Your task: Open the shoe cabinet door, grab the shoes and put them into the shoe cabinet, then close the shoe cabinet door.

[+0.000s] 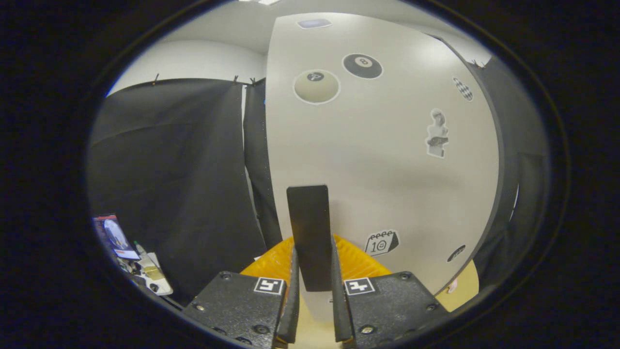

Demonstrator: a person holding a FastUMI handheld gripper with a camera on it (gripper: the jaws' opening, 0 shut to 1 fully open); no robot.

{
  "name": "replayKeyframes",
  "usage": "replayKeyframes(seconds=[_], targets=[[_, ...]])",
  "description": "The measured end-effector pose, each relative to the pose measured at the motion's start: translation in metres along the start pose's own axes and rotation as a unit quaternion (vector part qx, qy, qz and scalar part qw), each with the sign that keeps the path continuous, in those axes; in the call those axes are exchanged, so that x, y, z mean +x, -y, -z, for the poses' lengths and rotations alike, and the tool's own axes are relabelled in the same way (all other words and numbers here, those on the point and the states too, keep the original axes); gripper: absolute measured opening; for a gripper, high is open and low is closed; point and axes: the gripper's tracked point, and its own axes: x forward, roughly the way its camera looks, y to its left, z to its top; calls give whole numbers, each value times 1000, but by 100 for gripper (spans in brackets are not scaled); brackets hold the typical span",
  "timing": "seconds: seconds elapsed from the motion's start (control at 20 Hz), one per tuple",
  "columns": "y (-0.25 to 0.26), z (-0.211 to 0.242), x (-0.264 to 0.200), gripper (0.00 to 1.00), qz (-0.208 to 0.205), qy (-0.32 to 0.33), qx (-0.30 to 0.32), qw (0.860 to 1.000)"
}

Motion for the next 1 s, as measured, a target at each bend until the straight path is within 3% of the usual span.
replayKeyframes(seconds=[0.3, 1.0], targets=[[8, 4, -26, 32, -7, 8, -9, 1000], [54, 9, -91, 31, 43, 44, -15, 998]])
